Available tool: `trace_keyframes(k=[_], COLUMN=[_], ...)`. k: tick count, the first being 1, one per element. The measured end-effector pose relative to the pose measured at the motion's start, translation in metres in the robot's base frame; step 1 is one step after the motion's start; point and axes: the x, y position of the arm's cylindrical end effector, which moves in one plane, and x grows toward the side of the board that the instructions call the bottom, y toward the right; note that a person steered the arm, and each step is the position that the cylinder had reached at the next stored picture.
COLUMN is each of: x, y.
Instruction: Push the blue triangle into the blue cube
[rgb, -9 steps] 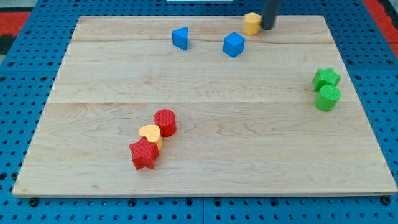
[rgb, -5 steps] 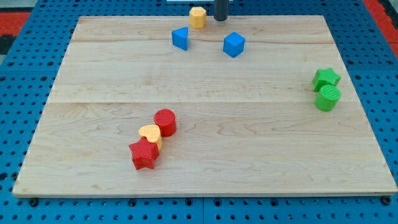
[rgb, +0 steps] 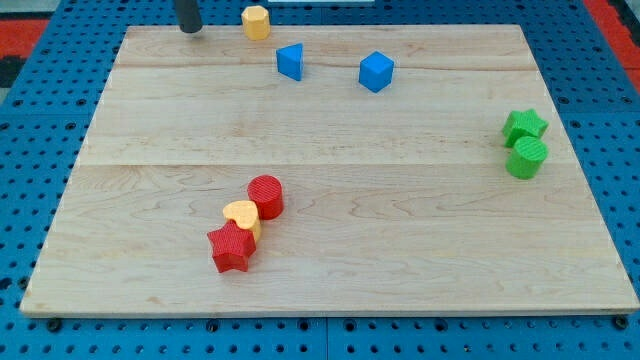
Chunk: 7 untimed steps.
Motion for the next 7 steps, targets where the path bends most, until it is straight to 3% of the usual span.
trace_keyframes(k=[1, 3, 5, 6, 7], x=[0.001, 0.067, 0.080, 0.103, 0.192], y=[0.027, 0.091, 0.164, 0.169, 0.137])
